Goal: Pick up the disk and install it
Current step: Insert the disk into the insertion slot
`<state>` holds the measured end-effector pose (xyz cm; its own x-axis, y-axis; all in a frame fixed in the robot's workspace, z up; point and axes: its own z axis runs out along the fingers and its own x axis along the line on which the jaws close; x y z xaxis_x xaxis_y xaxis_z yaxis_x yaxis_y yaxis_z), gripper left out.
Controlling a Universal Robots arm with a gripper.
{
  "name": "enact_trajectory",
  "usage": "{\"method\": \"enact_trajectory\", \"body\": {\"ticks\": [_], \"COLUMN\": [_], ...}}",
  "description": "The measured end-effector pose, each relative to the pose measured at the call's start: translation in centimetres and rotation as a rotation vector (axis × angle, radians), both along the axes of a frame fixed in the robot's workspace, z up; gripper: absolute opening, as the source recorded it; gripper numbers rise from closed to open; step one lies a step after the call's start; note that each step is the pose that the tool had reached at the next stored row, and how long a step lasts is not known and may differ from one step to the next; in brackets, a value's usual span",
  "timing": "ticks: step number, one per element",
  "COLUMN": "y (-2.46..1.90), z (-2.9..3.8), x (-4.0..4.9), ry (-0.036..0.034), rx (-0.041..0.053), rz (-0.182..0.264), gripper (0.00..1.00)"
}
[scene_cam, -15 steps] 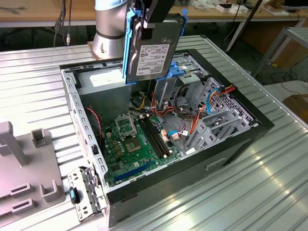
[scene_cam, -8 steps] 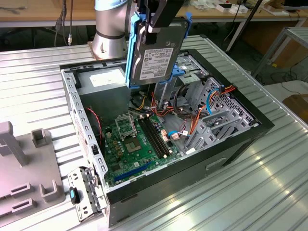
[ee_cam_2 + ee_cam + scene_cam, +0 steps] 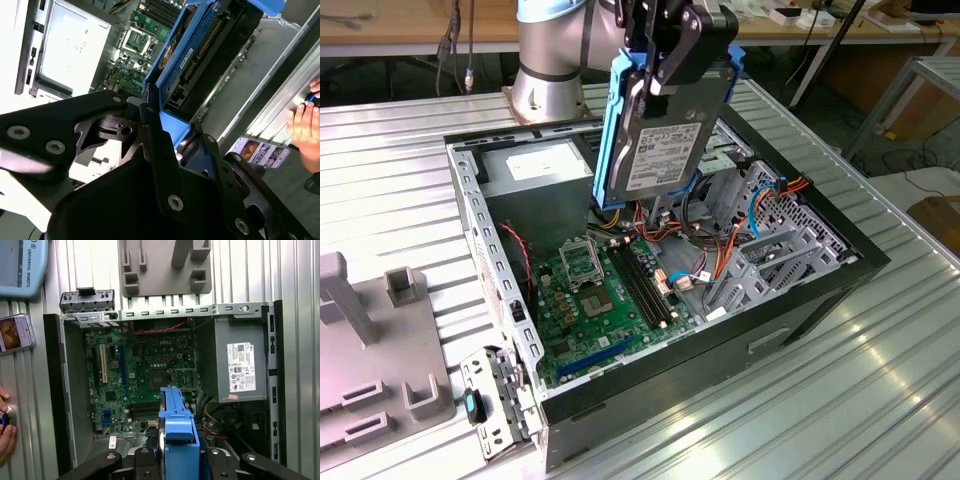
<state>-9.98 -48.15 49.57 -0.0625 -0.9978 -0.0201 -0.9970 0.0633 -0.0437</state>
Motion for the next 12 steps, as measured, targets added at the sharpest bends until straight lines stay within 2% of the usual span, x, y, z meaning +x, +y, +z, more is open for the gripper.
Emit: {"method": "enact_trajectory", "body": {"ticks": [4,9,12], "y": [-1.02,-2.50,-2.89], "z": [-0.05,-0.19,-0.26], "x": [0.02,0.32,1.04], "ry": [0.0000,0.0000,0.0000], "rx": [-0.0001,-0.0001,-0.0001], "rz": [0.001,0.003,0.006], "gripper": [0.37,0.37,0.37]}}
